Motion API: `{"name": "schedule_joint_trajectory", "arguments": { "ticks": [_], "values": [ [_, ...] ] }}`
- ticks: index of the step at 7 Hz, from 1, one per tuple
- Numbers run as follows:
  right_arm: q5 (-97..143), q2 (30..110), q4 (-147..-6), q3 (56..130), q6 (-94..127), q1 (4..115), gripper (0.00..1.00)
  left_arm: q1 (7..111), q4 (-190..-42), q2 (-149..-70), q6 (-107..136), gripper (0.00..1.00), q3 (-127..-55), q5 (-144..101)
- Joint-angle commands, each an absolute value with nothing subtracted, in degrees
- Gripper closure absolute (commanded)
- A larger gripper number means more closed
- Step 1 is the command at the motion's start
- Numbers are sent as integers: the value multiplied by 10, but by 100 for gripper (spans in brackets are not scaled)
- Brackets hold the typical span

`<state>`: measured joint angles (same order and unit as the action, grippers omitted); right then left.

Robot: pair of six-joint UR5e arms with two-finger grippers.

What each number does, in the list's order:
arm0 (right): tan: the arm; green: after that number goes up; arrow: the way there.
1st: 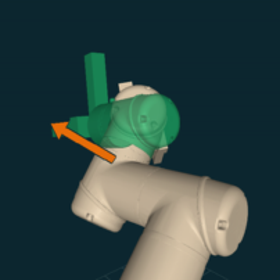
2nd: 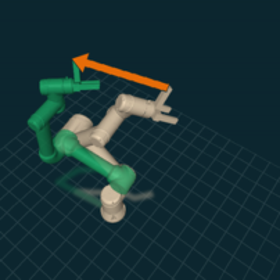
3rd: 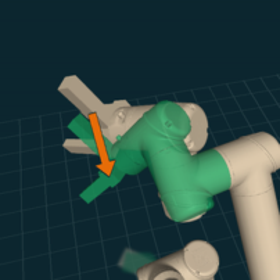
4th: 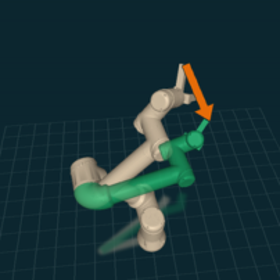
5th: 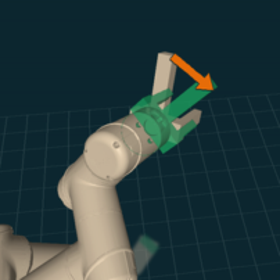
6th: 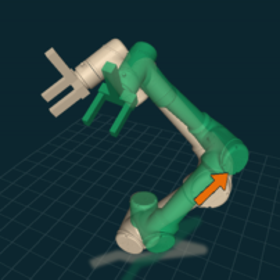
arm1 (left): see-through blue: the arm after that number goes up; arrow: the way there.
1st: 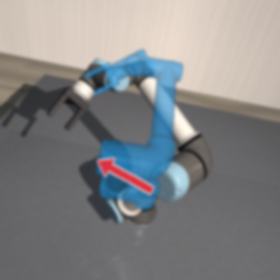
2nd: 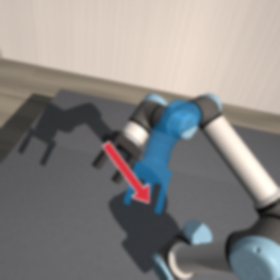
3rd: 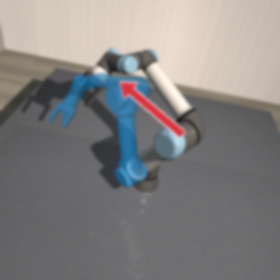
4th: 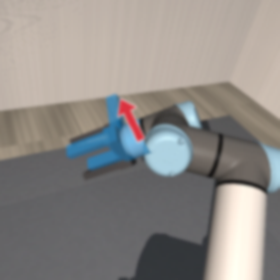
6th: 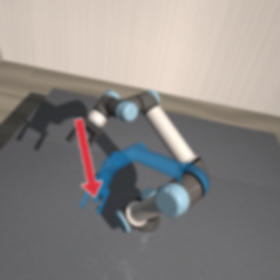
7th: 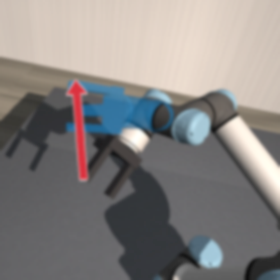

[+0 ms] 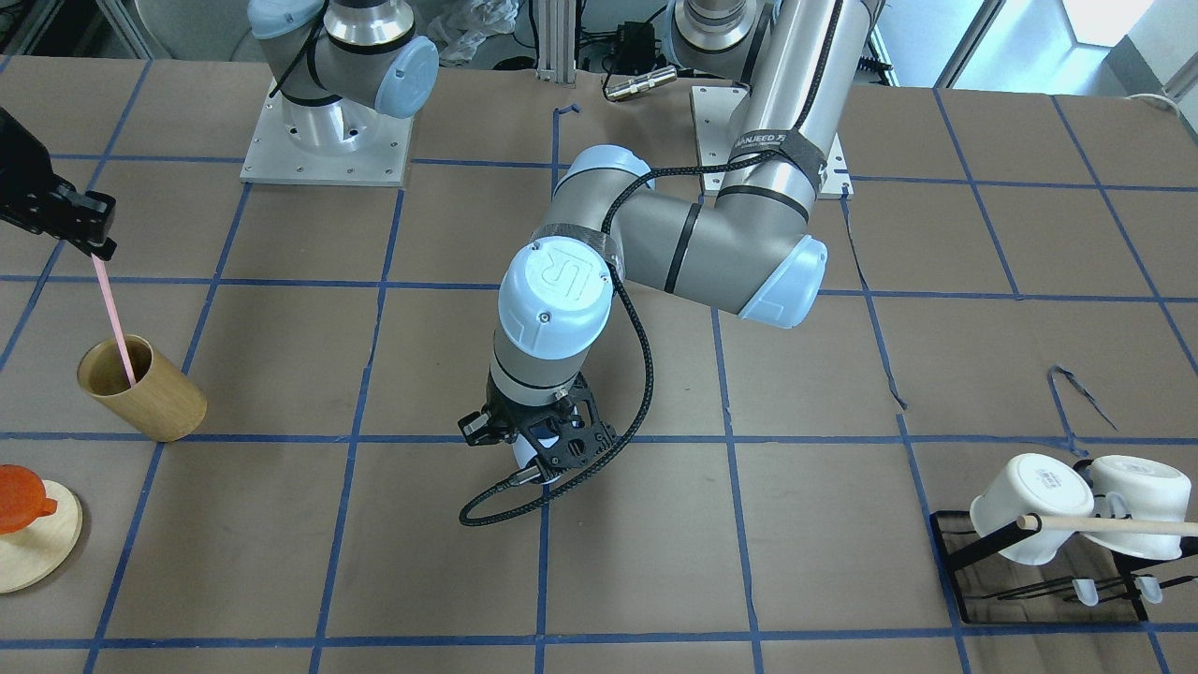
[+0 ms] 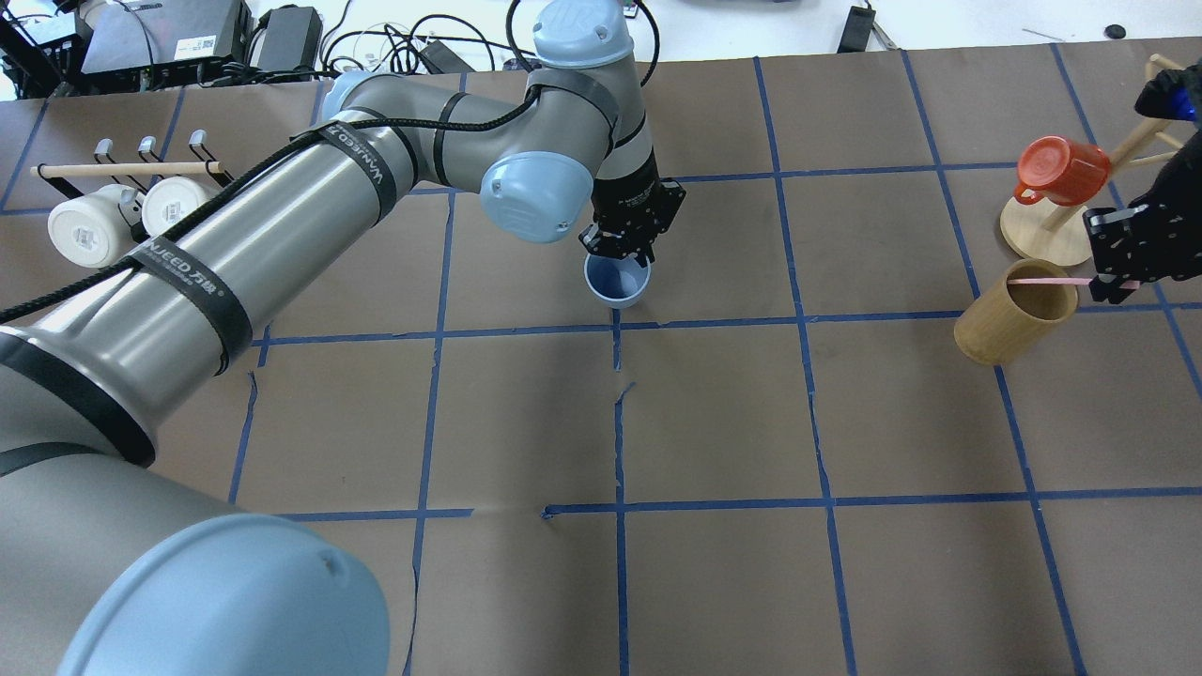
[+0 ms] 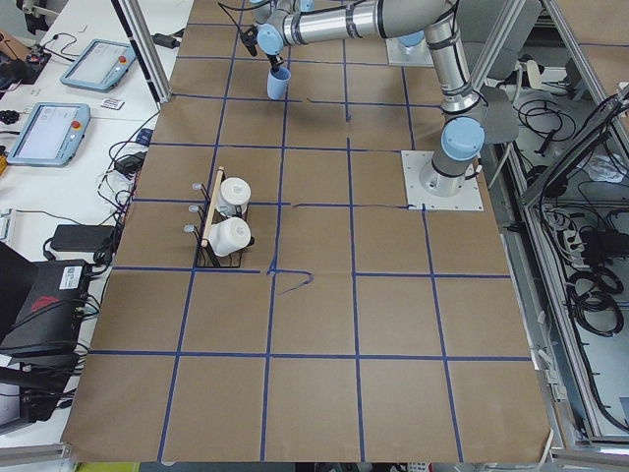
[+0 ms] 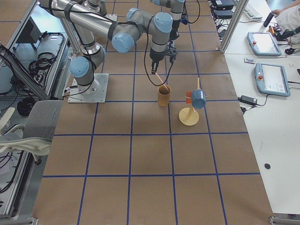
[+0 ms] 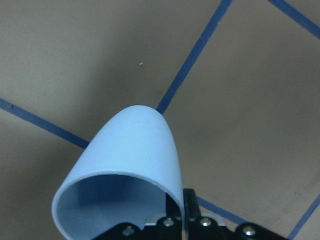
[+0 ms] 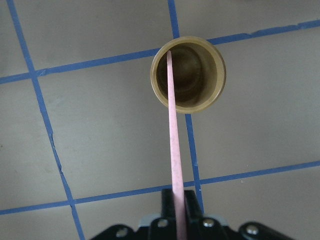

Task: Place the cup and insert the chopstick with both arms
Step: 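Carry the blue cup to center with left gripper while right grasps chopstick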

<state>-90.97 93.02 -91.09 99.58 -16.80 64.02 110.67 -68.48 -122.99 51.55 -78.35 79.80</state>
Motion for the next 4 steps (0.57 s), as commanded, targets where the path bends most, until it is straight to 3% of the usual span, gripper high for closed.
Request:
{"name": "schedule_joint_trajectory", "arguments": {
  "ticks": [1,2,4],
  "values": [
    [-903,930,-791,904,-167,655,100,1103,-685,-1231,512,34,-781,801],
    [-901,932,-726,879,-166,655,100,1101,-684,-1231,512,6,-780,804],
    [-899,951,-690,858,-168,662,100,1060,-693,-1206,512,2,-766,802]
  ]
}}
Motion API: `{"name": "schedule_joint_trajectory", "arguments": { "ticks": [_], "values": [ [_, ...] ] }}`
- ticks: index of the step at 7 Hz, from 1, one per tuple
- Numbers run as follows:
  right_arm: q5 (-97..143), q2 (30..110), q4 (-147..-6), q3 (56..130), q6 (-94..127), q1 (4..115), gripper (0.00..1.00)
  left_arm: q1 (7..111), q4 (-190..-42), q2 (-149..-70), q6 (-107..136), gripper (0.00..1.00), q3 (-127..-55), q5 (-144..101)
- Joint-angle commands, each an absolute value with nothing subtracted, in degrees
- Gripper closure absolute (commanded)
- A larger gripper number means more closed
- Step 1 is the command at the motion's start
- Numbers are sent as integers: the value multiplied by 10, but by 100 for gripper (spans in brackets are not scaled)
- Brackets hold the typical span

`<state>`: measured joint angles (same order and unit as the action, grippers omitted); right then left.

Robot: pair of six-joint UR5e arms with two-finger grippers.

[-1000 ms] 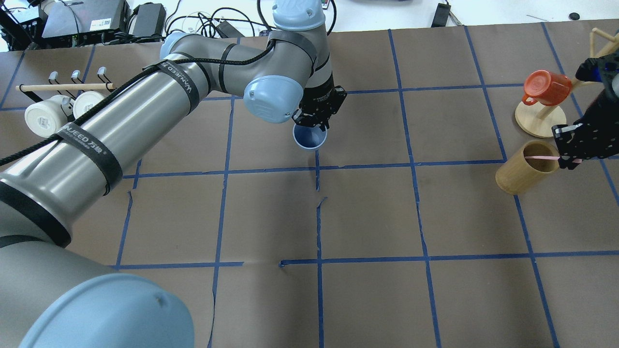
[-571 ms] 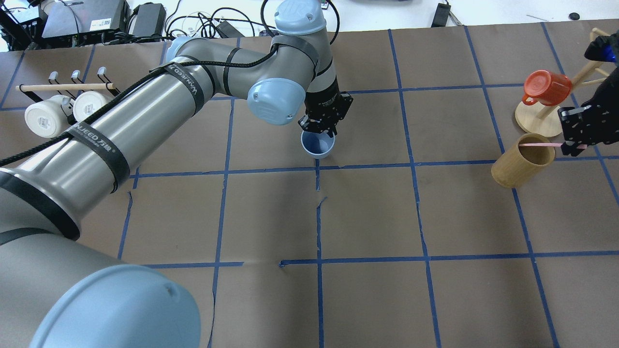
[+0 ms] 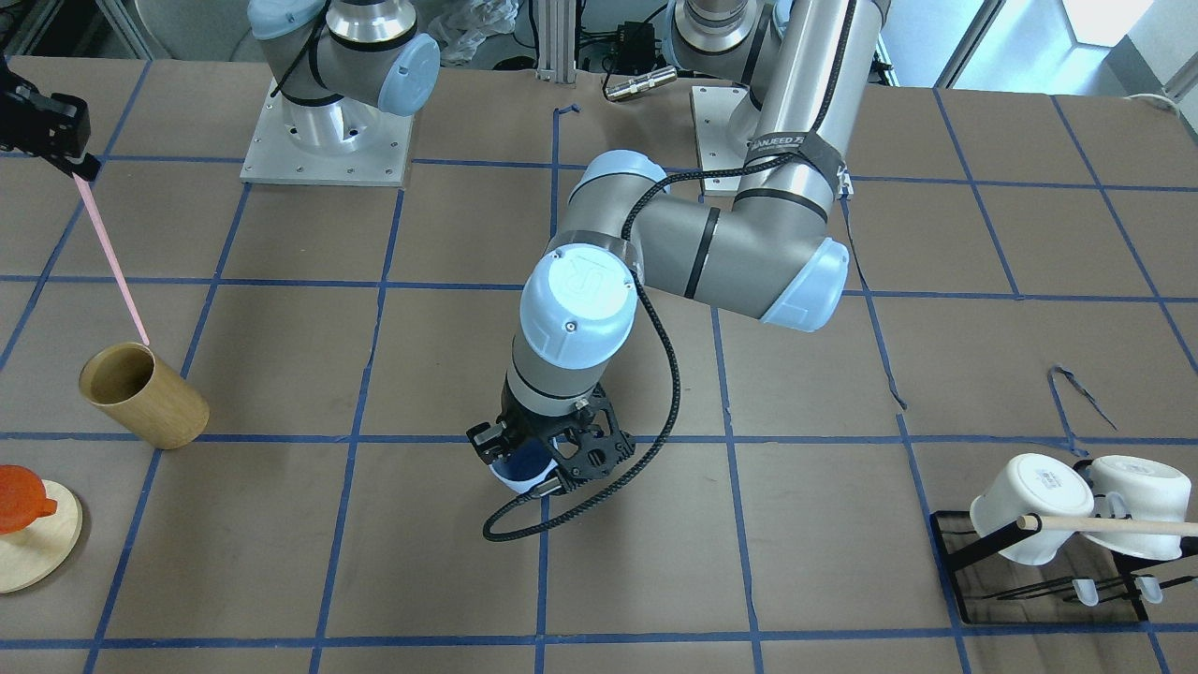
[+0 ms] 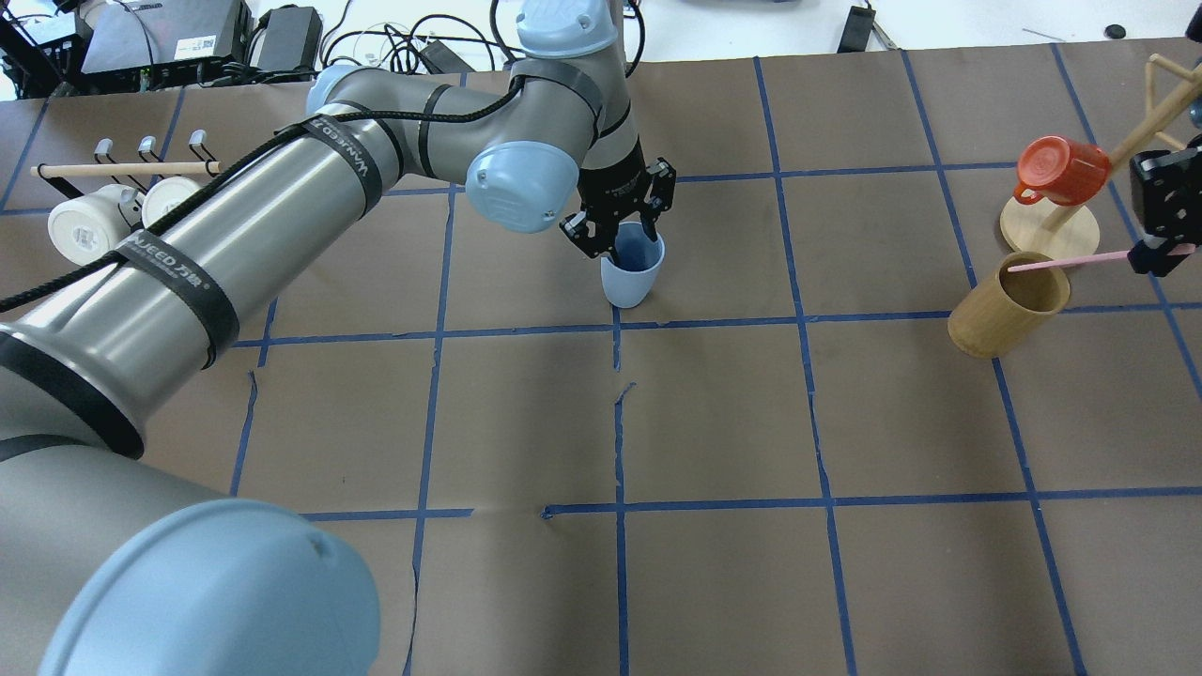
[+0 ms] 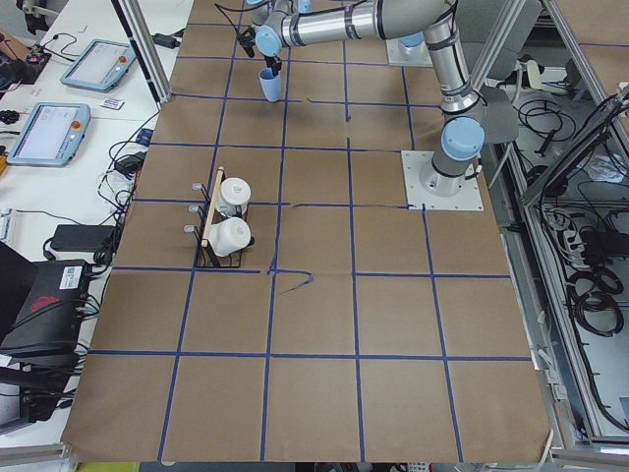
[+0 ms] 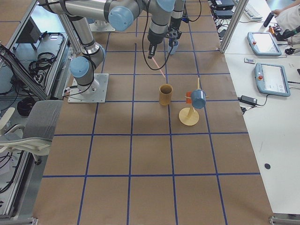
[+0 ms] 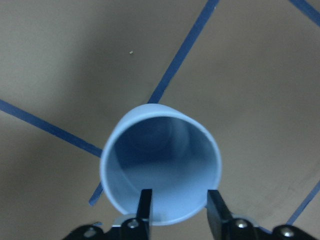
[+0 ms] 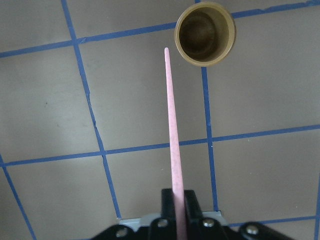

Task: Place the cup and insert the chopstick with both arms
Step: 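Release the blue cup and raise the left gripper while the right gripper lifts the chopstick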

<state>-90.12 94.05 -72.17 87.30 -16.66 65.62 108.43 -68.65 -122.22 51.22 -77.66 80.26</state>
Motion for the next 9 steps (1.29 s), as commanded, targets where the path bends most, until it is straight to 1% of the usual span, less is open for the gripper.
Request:
{"name": "schedule_joint_trajectory", "arguments": {
  "ticks": [1,2,3,4,5,6,7,8,9],
  "values": [
    [-899,958,-691,852,-163,696,100,1036,-720,-1187,484,1,-741,802],
    [-898,952,-697,846,-162,740,100,1016,-756,-1158,424,1,-737,803],
    [-897,949,-720,839,-123,783,100,998,-801,-1113,346,0,-740,802],
    [-892,930,-729,830,-69,835,100,971,-894,-1057,205,1,-744,809],
    [-892,903,-753,811,6,889,100,932,-970,-1009,118,2,-748,836],
    [-891,861,-778,778,62,935,100,906,-985,-967,38,13,-778,863],
    [-876,818,-787,740,111,961,100,899,-985,-930,3,9,-820,871],
    [-843,796,-794,725,183,994,100,898,-974,-903,-38,9,-861,869],
    [-825,771,-831,726,242,1031,100,894,-922,-895,-82,0,-887,869]
  ]
}}
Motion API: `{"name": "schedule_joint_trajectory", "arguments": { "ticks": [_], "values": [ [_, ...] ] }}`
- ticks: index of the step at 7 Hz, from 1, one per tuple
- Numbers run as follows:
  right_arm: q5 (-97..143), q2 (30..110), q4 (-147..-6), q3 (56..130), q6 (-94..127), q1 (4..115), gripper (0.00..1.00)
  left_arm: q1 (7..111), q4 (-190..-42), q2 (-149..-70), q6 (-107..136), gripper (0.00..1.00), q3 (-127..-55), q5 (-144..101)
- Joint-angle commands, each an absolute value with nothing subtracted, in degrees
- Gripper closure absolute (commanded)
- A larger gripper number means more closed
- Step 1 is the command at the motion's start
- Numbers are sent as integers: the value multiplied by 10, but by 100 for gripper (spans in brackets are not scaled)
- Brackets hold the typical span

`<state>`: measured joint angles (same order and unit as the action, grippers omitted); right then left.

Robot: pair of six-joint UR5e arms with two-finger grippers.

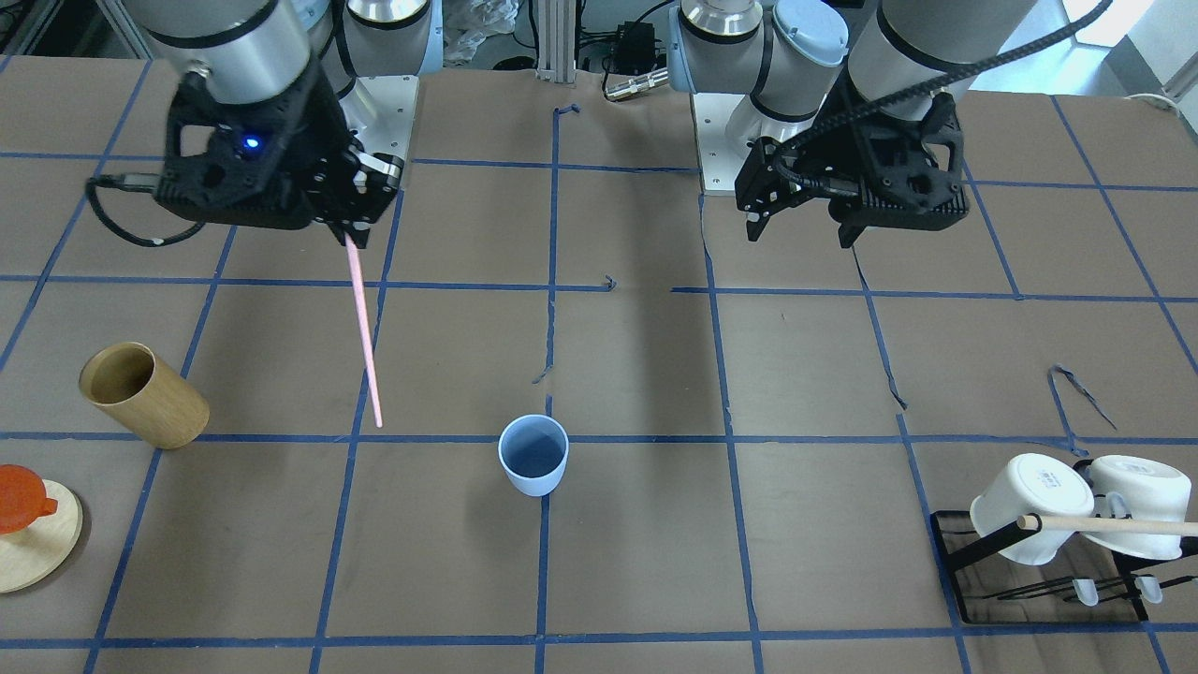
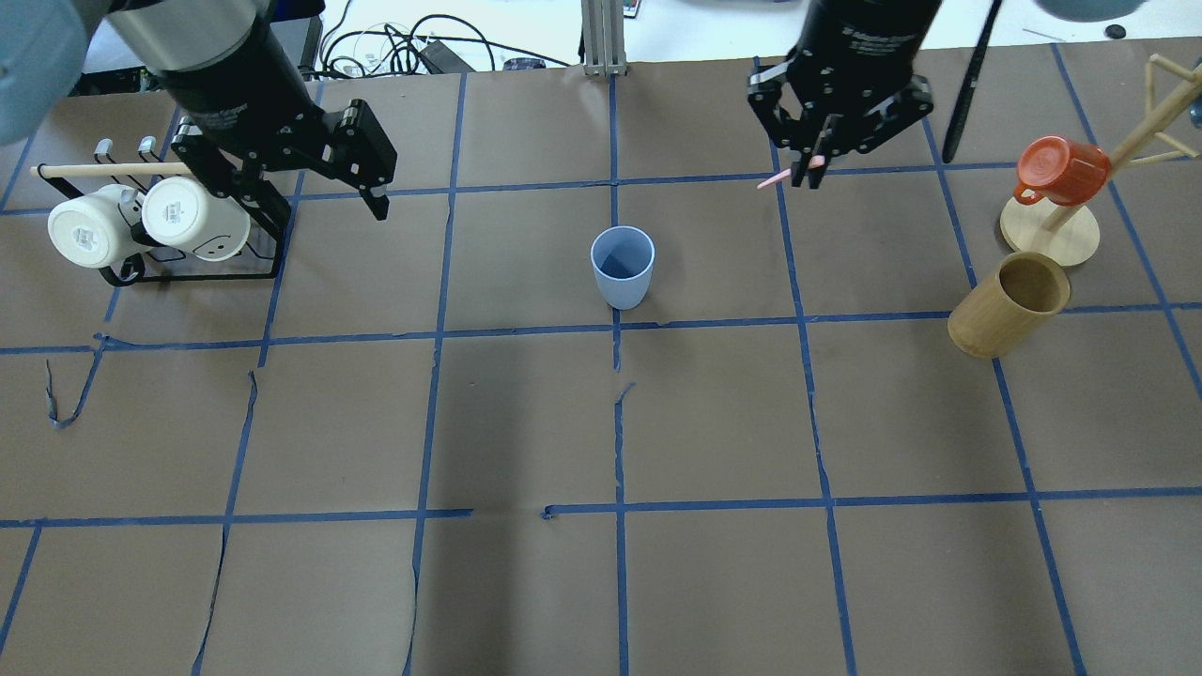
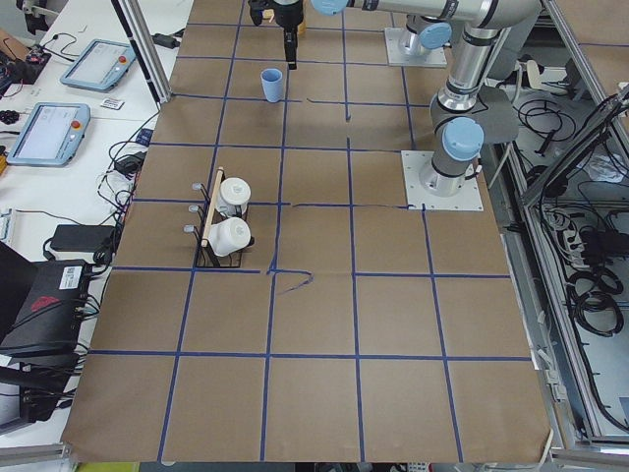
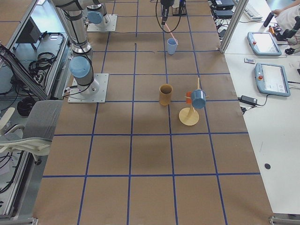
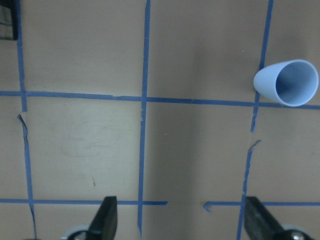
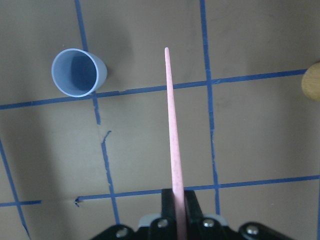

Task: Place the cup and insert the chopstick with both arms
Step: 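Lower the pink chopstick into the blue cup with the right gripper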

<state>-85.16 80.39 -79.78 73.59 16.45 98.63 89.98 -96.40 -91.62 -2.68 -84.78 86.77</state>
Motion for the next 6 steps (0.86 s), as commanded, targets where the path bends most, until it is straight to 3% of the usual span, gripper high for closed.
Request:
{"name": "schedule_joint_trajectory", "arguments": {
  "ticks": [1,6],
  "values": [
    [-836,754,-852,728,261,1074,100,893,-869,-895,-85,0,-896,871],
    [-839,720,-895,772,261,1097,100,895,-868,-902,-17,0,-875,871]
  ]
}}
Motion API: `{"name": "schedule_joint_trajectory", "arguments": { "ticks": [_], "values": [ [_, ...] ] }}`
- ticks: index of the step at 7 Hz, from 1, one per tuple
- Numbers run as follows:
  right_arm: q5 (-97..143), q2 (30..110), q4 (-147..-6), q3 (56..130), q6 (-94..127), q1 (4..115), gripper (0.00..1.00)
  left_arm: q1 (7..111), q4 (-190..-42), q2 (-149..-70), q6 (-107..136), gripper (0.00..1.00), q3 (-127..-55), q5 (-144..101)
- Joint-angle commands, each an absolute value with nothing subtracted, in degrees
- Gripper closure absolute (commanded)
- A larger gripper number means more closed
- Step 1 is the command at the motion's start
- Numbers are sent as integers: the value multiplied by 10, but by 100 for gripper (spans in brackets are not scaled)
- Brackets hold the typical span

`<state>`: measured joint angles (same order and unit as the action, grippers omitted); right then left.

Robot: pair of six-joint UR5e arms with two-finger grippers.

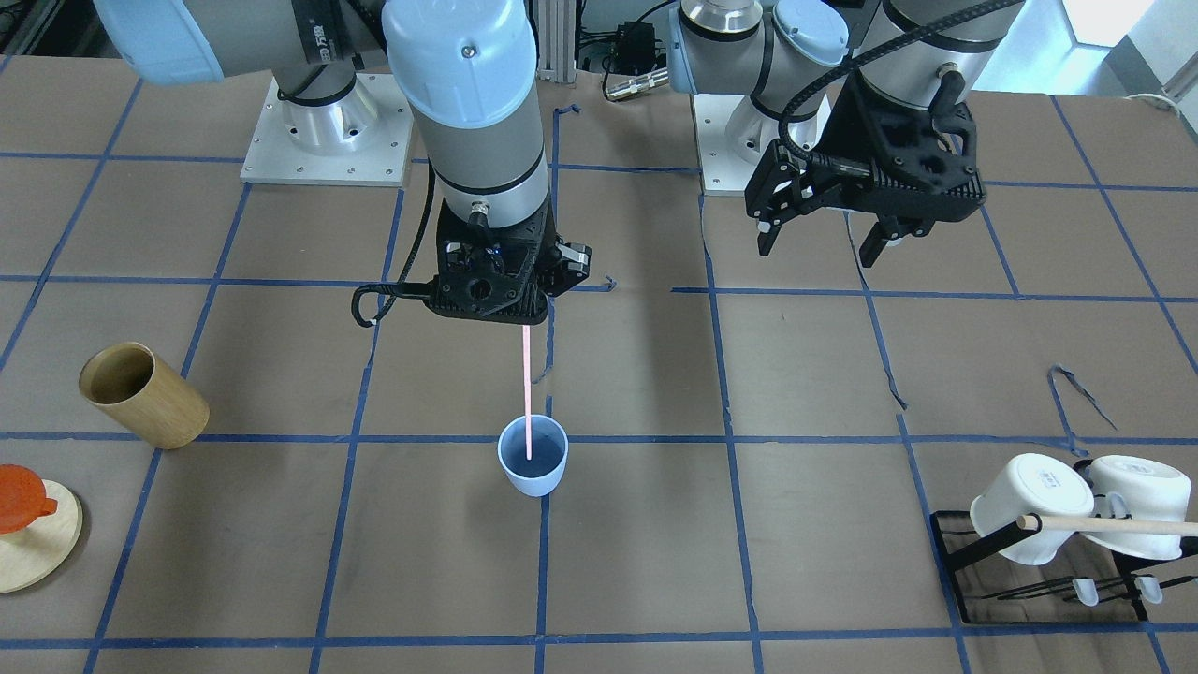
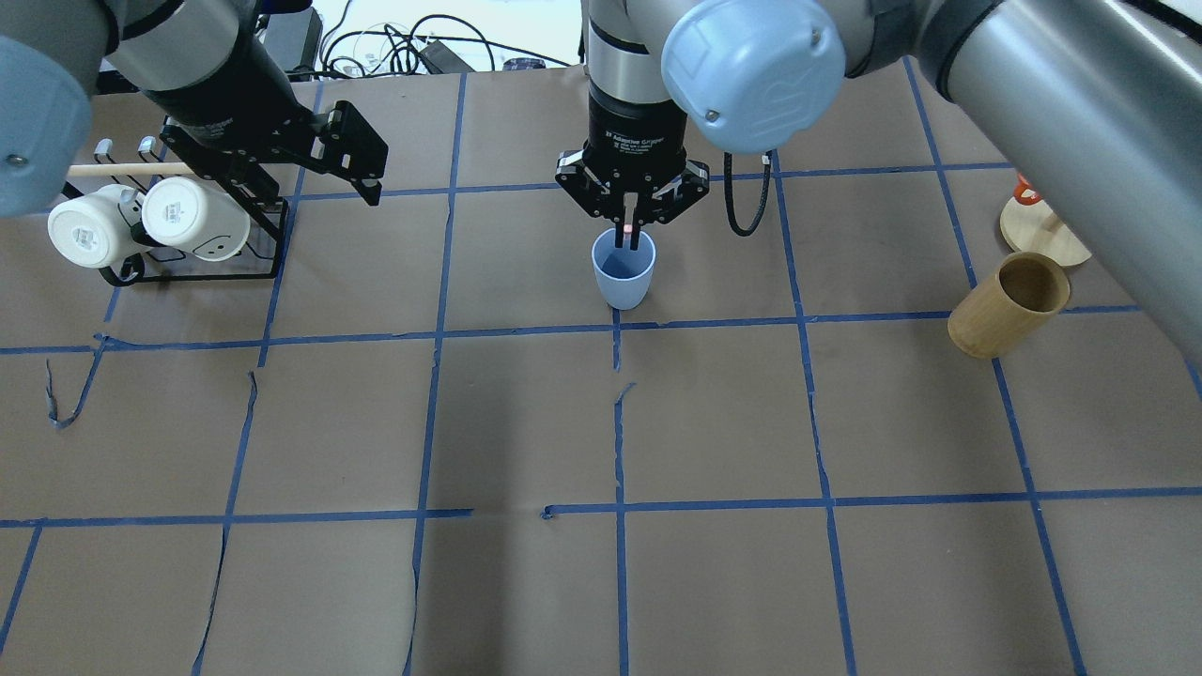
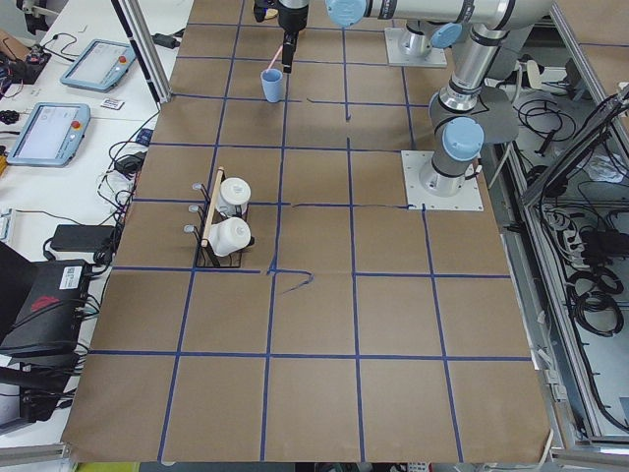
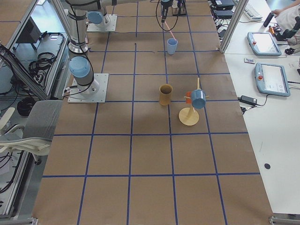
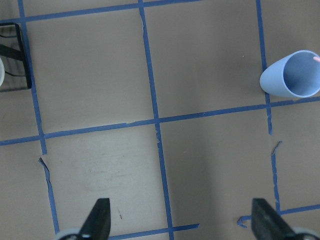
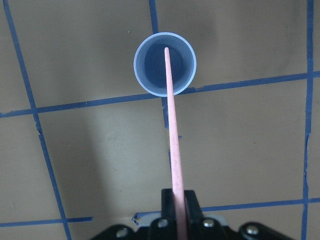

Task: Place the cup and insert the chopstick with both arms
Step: 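Lower the pink chopstick into the blue cup with the right gripper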

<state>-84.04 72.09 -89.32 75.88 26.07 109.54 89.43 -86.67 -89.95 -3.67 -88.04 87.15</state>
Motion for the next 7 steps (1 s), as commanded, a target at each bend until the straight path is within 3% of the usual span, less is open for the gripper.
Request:
{"name": "schedule_joint_trajectory", "arguments": {
  "ticks": [1,5,7],
  "values": [
    [-842,720,-896,776,258,1097,100,894,-868,-903,-17,0,-875,869],
    [-838,717,-947,816,247,1097,100,896,-871,-896,-9,0,-874,870],
    [-838,711,-948,817,243,1097,94,896,-874,-894,-3,0,-874,870]
  ]
}}
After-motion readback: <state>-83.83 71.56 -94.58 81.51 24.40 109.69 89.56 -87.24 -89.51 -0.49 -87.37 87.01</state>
